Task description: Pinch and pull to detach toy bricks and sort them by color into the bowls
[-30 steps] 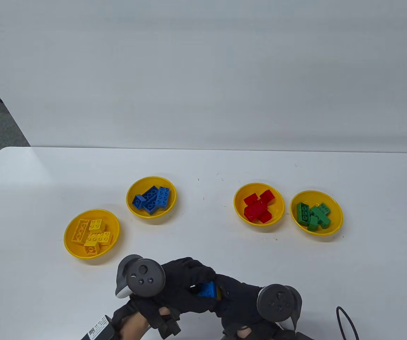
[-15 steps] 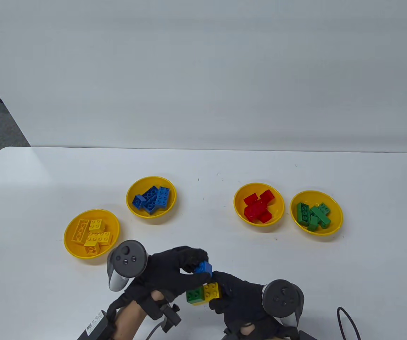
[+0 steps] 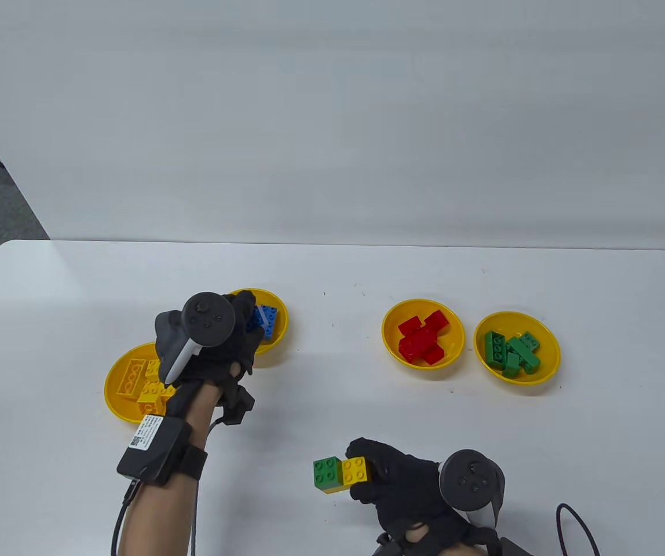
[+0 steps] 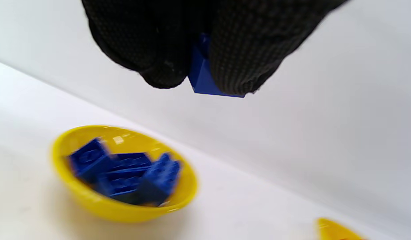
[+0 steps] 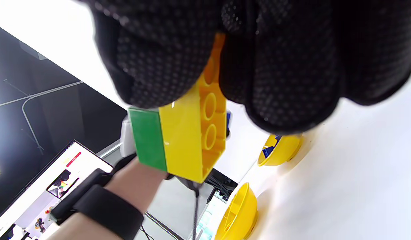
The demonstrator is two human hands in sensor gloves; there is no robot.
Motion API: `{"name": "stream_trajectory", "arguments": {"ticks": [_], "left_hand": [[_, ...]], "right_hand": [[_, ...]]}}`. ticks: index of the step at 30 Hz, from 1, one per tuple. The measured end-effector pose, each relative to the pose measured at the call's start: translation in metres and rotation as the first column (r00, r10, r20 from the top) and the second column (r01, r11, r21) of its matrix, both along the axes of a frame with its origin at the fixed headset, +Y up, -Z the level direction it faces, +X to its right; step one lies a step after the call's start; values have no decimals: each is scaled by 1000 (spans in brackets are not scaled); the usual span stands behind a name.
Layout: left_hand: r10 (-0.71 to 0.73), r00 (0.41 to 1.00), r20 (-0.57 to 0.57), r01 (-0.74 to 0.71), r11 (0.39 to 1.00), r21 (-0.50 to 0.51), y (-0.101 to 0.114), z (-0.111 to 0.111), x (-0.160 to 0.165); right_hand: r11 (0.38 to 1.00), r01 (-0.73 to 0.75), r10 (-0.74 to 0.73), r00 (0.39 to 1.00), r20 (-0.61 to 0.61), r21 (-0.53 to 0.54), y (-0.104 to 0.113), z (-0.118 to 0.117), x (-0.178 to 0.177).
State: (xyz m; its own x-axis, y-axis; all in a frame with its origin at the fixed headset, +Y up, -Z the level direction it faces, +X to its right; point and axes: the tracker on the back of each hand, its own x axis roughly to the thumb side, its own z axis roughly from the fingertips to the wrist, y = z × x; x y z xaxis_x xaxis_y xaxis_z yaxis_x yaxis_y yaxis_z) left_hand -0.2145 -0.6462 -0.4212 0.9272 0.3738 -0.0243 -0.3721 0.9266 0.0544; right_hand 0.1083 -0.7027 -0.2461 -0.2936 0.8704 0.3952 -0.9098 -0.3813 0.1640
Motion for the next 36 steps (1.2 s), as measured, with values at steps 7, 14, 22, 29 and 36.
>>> {"name": "stream_trajectory", "arguments": {"ticks": [7, 14, 22, 29, 36], "left_hand": [[-83, 992, -91, 77, 994, -76, -34, -25, -9], [-6, 992, -128, -1, 999, -54, -29, -24, -20], [150, 988, -40, -144, 983, 116, 11, 14, -25], [335, 919, 209, -375, 906, 196, 31, 74, -10], [559, 676, 480, -597, 797, -89, -13, 129, 25]], "right_hand": [[1000, -14, 14, 1000, 12, -14, -4, -5, 4], [1000, -23, 24, 1000, 21, -19, -5, -6, 4], [998, 37, -35, 999, 34, -52, -5, -6, 5], [971, 216, -214, 976, 37, -101, -5, -8, 11], [897, 391, -393, 919, 32, -205, -10, -9, 12]]}}
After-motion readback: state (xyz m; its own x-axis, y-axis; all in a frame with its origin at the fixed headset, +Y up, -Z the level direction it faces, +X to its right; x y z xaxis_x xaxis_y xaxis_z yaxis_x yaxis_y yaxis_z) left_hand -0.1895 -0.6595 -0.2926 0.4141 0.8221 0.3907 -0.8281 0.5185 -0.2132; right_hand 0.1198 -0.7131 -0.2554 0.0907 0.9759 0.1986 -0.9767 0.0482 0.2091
